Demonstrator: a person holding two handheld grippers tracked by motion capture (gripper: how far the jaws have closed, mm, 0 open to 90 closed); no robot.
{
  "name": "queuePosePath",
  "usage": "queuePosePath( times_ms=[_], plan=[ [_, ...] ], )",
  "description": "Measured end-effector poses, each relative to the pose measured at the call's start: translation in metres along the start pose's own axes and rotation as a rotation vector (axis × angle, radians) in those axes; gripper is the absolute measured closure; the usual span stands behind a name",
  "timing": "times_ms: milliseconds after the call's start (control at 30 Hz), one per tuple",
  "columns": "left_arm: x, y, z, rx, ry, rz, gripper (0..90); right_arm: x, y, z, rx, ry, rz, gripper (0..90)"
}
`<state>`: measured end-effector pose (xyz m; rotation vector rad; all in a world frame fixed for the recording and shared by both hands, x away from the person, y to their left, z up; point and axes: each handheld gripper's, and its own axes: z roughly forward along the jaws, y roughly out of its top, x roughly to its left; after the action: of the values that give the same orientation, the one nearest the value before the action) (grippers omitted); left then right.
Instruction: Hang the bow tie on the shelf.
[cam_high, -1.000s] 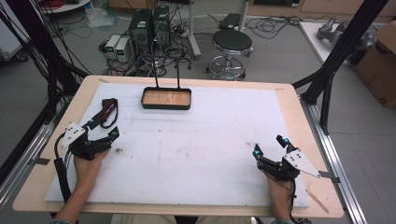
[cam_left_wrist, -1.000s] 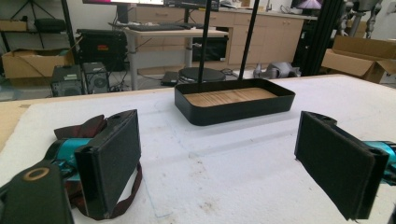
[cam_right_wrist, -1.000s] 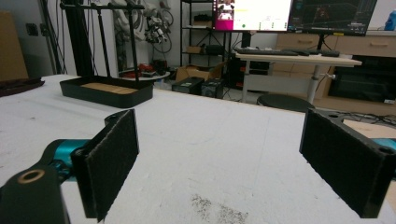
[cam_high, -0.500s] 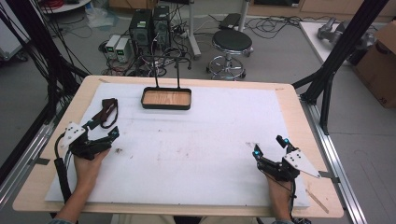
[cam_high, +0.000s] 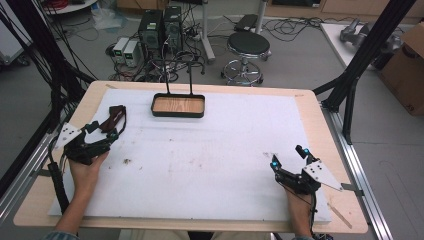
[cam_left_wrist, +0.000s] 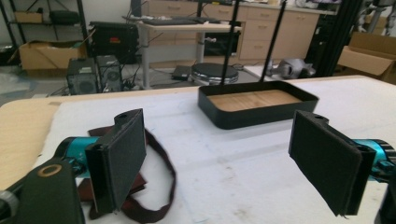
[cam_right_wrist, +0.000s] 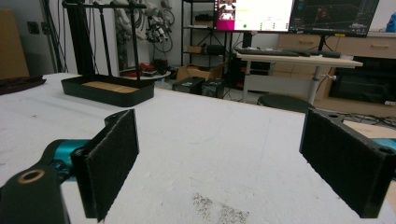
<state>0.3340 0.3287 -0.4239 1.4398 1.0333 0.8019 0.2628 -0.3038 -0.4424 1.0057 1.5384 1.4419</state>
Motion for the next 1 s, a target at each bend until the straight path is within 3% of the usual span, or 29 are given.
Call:
queuePosePath(
  times_ms=[167, 200, 267, 367, 500, 733, 767, 800, 867, 1000],
  plan=[
    [0.017, 0.003, 0.002, 0.024, 0.046, 0.001, 24.4, 0.0, 0.0, 0.0, 0.002, 0.002, 0.002, 11.1],
    [0.027, 0.004, 0.007, 0.045, 0.048, -0.032, 24.7, 0.0, 0.0, 0.0, 0.001, 0.002, -0.001, 11.1],
    [0.036, 0.005, 0.014, 0.076, 0.067, -0.057, 26.5, 0.0, 0.0, 0.0, -0.002, 0.0, -0.004, 11.1],
    [0.046, 0.008, 0.023, 0.106, 0.075, -0.071, 26.9, 0.0, 0.0, 0.0, 0.004, 0.001, -0.006, 11.1],
    [0.056, 0.016, 0.037, 0.103, 0.071, -0.081, 30.9, 0.0, 0.0, 0.001, 0.006, 0.001, -0.002, 11.0],
    [0.064, 0.025, 0.061, 0.131, 0.086, -0.03, 36.4, 0.0, 0.0, 0.001, 0.004, 0.001, -0.012, 11.1],
    [0.066, 0.024, 0.067, 0.135, 0.094, -0.003, 37.1, 0.0, 0.0, 0.001, 0.005, 0.0, -0.011, 11.1],
    [0.066, 0.024, 0.067, 0.135, 0.094, -0.003, 37.4, 0.0, 0.0, 0.001, 0.004, 0.002, -0.011, 11.1],
    [0.067, 0.02, 0.074, 0.159, 0.121, 0.05, 39.2, 0.001, 0.0, 0.0, 0.008, 0.004, -0.007, 11.1],
    [0.069, 0.011, 0.082, 0.198, 0.145, 0.073, 42.3, 0.002, 0.0, 0.0, 0.007, 0.004, -0.015, 11.1]
  ],
)
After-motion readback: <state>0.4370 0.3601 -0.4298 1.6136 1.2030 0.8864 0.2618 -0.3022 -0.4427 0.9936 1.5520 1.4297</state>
